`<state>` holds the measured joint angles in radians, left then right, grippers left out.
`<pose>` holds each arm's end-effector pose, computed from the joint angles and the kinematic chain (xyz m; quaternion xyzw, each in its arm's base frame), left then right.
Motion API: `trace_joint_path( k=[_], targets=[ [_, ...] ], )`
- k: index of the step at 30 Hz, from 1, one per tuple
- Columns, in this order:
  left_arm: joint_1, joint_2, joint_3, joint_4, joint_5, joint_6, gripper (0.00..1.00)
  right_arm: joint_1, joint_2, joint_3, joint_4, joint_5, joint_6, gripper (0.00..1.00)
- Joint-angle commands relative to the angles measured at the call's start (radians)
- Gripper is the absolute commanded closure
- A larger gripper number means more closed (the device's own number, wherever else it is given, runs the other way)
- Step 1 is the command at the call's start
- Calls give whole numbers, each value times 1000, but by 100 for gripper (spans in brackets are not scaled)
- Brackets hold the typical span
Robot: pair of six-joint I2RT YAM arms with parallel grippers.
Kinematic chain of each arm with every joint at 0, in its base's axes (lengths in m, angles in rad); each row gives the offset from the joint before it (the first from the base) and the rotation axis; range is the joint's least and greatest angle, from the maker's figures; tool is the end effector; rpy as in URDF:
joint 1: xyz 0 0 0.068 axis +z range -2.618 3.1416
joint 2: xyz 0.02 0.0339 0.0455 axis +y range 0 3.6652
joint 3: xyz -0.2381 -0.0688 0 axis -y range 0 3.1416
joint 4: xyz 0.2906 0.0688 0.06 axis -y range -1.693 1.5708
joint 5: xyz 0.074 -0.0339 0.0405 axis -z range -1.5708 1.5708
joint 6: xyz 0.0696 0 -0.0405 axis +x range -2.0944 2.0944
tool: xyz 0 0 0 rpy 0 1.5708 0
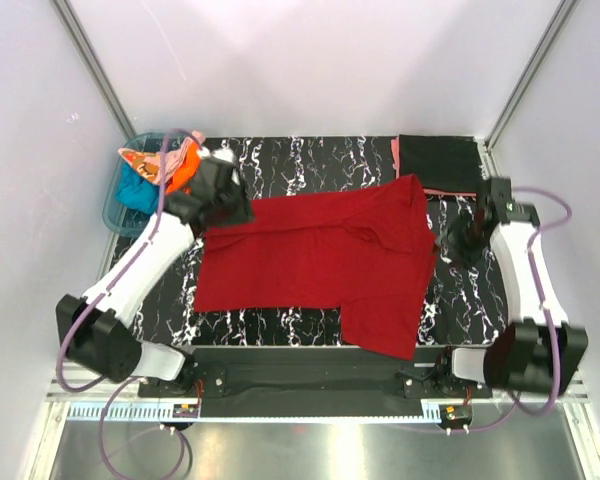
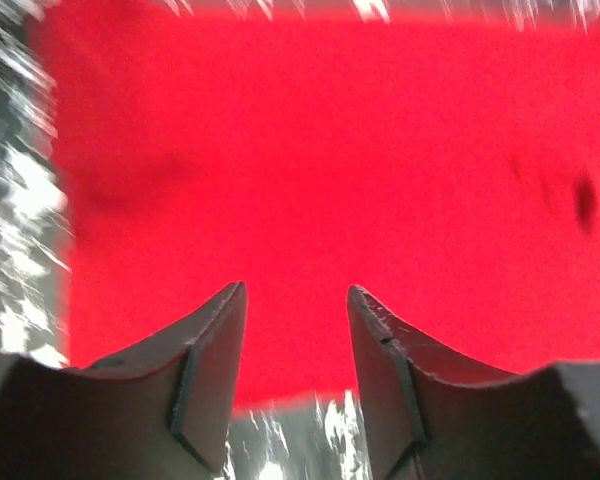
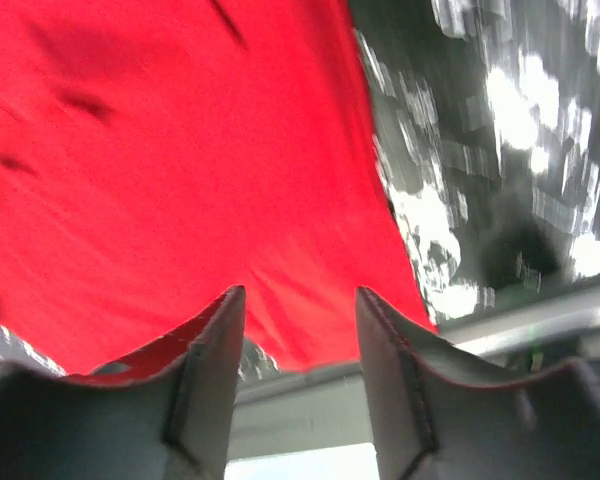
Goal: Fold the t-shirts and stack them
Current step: Fold the tshirt
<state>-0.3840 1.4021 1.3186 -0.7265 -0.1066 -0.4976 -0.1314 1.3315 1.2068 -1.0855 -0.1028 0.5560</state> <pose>0.3489 -0.1330 0.2801 -0.0724 0.9246 -0.1135 0.3564 0.3082 -0.0335 0.2342 0.3224 0.9281 0.0871 0.1644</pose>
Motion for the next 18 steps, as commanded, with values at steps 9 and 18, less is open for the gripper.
trace_joint_path(
  k=[9, 18],
  targets=[
    [-338, -218, -373, 107, 71, -235, 58, 7, -356, -478, 41, -164, 159, 68],
    [-360, -170, -407, 124, 97, -243, 58, 87, -155, -561, 295, -181, 182, 68]
  ],
)
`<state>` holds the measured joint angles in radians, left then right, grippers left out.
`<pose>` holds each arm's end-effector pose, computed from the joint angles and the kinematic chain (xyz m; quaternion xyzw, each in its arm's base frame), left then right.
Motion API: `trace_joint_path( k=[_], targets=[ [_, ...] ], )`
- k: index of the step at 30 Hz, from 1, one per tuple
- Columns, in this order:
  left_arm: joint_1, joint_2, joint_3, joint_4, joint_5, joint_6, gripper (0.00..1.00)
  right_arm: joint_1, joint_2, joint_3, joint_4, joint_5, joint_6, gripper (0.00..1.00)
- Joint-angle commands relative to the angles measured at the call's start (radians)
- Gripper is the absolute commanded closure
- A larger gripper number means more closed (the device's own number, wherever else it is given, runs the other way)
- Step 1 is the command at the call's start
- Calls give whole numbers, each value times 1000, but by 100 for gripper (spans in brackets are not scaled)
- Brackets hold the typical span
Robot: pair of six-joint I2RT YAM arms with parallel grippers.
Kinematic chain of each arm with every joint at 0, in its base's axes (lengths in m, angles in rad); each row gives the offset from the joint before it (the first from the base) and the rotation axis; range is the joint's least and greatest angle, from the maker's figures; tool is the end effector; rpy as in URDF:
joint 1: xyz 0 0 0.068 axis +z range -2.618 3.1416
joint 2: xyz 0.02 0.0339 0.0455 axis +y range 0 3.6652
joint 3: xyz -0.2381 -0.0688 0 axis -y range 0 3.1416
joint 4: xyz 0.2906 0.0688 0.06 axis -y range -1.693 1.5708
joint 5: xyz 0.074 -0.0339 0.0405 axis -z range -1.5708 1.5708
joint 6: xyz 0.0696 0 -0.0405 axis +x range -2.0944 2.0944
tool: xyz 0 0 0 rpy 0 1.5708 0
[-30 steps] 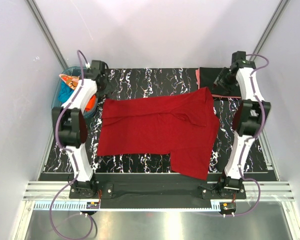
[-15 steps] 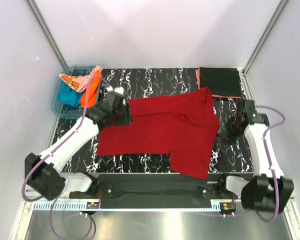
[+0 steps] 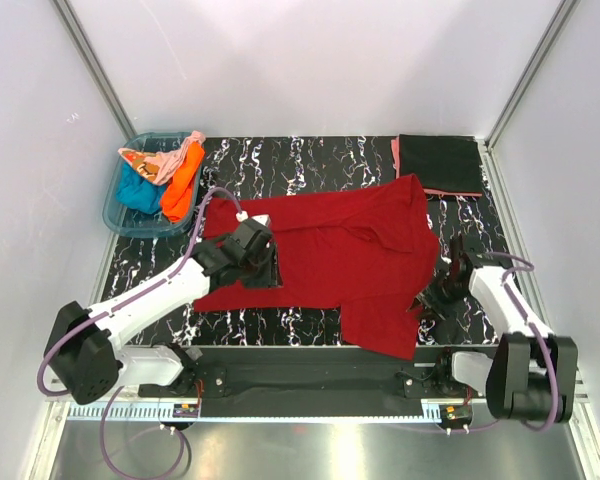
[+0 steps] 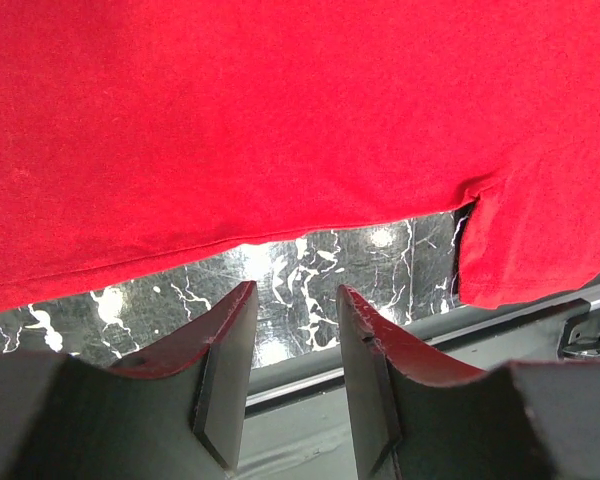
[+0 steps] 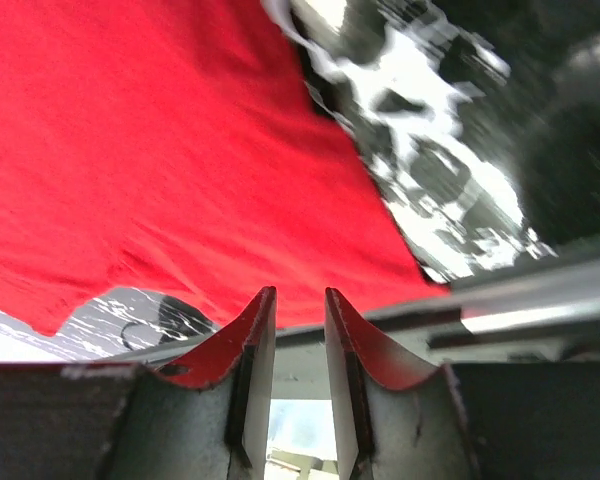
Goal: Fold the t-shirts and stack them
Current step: Fold the tshirt
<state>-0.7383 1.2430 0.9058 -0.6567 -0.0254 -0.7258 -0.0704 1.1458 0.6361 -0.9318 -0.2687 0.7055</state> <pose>0.2347 -0.2112 0.1791 0.0024 0.9586 -0.1811 0.2197 0.2237 0.0027 0.1011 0.3661 0.9187 0.1470 0.0191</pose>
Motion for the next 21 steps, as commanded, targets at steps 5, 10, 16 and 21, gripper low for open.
trace_joint_path(
  k=[5, 10, 16, 21],
  targets=[
    [-6, -8, 38, 17, -2, 12, 58, 104, 239, 51, 296, -21, 83, 68],
    [-4, -4, 59, -1, 4, 25, 57, 196, 435, 174, 412, 0, 147, 68],
    [-3, -5, 85, -37, -24, 34, 57, 257, 667, 492, 352, 42, 103, 67],
    [22, -10, 113, -55, -51, 63, 56, 256, 619, 614, 105, 169, -10, 50]
  ],
)
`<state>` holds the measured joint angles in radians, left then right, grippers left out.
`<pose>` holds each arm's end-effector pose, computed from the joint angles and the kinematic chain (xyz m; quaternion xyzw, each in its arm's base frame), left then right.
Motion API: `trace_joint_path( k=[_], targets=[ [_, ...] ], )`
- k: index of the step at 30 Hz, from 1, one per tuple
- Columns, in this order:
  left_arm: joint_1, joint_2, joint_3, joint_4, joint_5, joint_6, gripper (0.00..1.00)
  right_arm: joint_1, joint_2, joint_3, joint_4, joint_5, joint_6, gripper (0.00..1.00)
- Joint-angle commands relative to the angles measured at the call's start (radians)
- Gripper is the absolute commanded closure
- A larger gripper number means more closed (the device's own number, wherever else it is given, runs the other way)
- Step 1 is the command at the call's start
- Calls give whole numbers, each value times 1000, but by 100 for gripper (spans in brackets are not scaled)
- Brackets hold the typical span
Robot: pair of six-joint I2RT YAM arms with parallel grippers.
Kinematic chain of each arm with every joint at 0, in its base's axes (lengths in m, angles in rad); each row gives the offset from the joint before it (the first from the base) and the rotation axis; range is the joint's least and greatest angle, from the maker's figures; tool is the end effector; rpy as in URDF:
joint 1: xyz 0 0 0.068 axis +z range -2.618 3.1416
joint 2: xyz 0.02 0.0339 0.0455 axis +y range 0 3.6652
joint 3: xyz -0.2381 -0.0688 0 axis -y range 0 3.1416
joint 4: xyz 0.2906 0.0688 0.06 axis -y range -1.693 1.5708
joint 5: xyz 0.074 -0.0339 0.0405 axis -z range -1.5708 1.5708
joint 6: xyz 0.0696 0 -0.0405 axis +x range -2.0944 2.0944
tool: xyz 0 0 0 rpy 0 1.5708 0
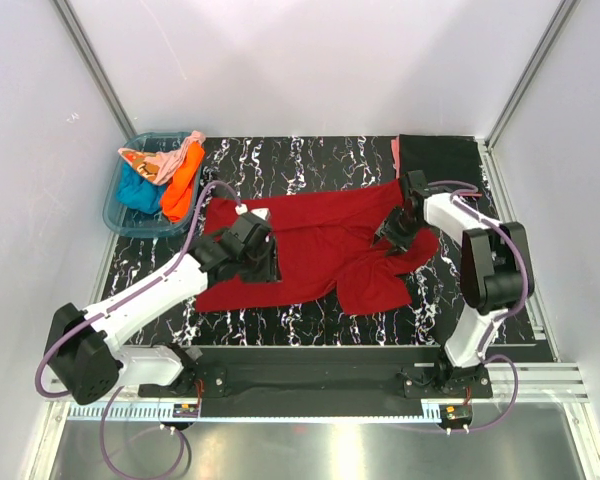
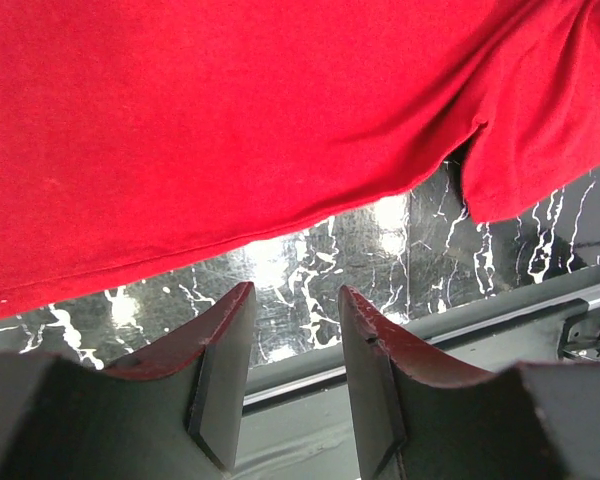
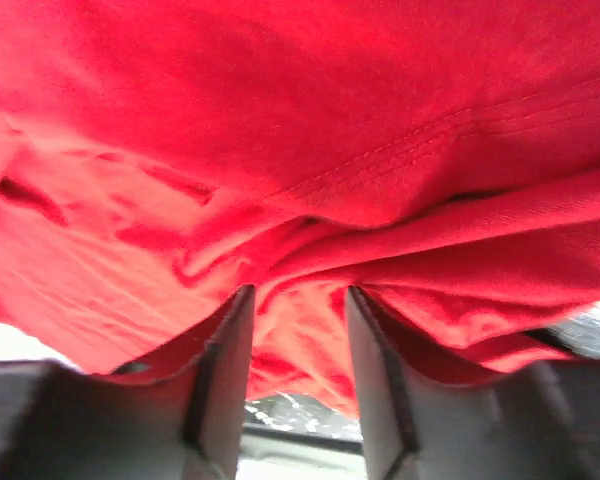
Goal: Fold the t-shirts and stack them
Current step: Fold the tshirt
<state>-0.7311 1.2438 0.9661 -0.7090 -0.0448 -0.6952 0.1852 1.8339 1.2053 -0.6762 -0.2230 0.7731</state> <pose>0.2393 -0.2104 0.1973 0.0107 0.9574 -0.1721 0.2317 0.3801 0.0869 0.0842 0.2713 0.9470 0.1586 0.0661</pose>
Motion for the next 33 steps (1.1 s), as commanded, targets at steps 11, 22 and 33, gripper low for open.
trace_joint_path(
  k=[11, 22, 33],
  targets=[
    [70, 3, 39, 26, 28, 40, 55, -133, -452, -357, -168, 134, -121, 50],
    [223, -89, -62, 75, 166, 0, 55, -136, -386, -480, -63, 137, -94, 43],
    [344, -158, -122, 66, 214, 11, 55, -136, -318, -475, 4, 149, -106, 51]
  ],
)
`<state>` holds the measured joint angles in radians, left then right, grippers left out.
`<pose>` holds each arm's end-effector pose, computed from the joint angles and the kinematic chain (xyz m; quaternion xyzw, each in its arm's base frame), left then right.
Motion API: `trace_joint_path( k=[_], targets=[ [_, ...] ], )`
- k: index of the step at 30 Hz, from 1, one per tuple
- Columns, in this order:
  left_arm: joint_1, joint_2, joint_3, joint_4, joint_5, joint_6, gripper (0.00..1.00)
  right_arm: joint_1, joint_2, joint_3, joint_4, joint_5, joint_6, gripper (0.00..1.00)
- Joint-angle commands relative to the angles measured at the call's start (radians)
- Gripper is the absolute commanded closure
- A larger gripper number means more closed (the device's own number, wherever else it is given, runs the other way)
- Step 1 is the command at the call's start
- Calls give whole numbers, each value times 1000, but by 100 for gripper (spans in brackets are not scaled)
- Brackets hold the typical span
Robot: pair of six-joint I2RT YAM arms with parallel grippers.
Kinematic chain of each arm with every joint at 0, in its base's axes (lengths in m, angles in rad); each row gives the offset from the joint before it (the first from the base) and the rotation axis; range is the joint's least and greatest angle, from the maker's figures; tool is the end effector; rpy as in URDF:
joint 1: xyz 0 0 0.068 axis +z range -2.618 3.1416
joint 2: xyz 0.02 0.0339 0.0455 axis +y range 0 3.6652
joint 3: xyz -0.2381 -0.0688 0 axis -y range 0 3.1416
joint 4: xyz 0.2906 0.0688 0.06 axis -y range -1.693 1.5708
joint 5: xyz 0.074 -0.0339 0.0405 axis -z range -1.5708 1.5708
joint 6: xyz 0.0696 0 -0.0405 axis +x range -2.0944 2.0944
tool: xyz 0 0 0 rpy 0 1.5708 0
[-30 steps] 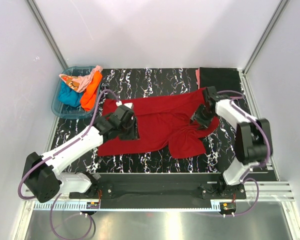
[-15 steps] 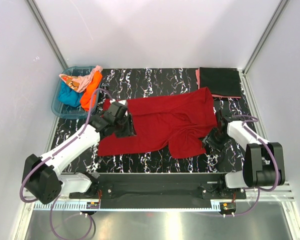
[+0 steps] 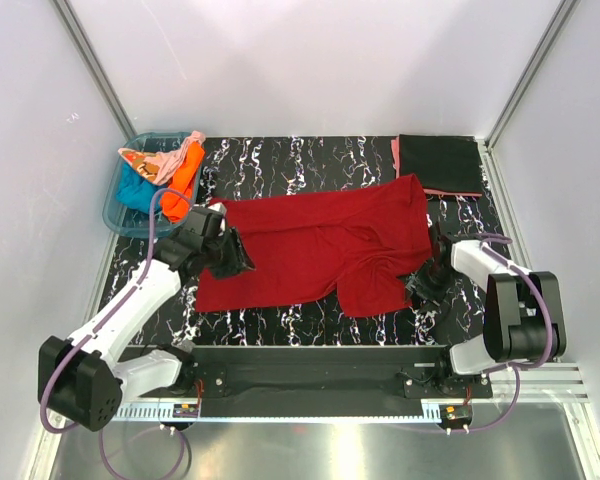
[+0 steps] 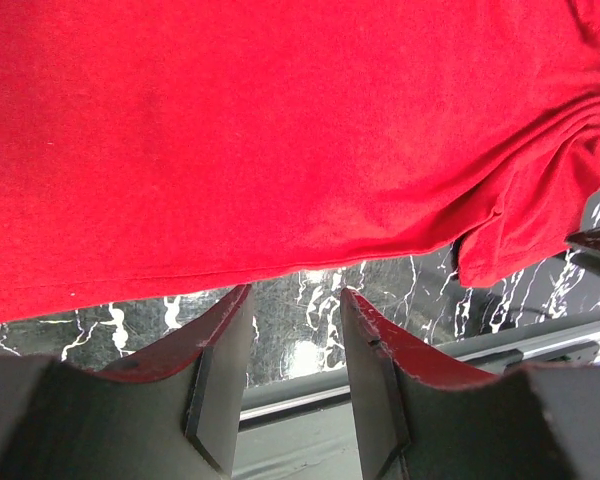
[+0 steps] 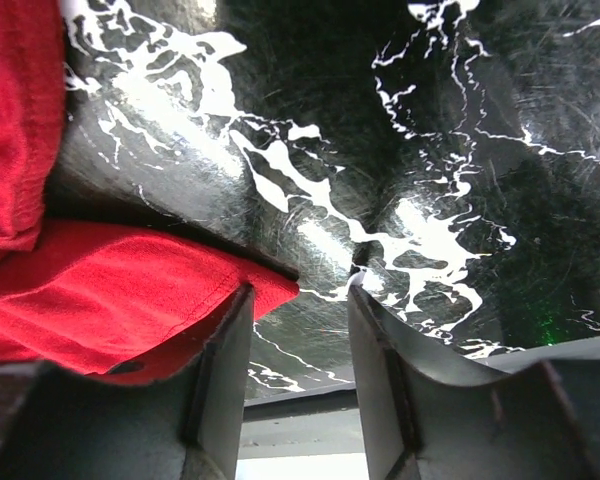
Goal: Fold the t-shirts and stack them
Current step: Fold the tshirt
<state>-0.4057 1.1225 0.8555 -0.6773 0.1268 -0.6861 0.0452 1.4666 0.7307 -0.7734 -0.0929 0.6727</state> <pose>0.2692 -0.1252 0.1934 -0.1133 0.9428 -0.2112 0.2315 0.2592 0.0182 0.0567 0.3068 0.9501 0.0542 0.0124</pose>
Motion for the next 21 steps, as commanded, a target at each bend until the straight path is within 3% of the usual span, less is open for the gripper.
trace_joint_path(
  k=[1, 9, 16, 21],
  targets=[
    [30, -39, -12, 35, 46, 2, 55, 4, 63, 2, 103, 16, -8, 52],
    [47, -53, -18, 32, 56, -3, 55, 5, 93, 4, 137, 13, -33, 61],
    [64, -90, -32, 9, 24, -13, 55, 5, 90, 16, 129, -7, -50, 89],
    [76, -101, -33, -4, 10, -20, 55, 4, 49, 44, 79, -16, -56, 99]
  ],
)
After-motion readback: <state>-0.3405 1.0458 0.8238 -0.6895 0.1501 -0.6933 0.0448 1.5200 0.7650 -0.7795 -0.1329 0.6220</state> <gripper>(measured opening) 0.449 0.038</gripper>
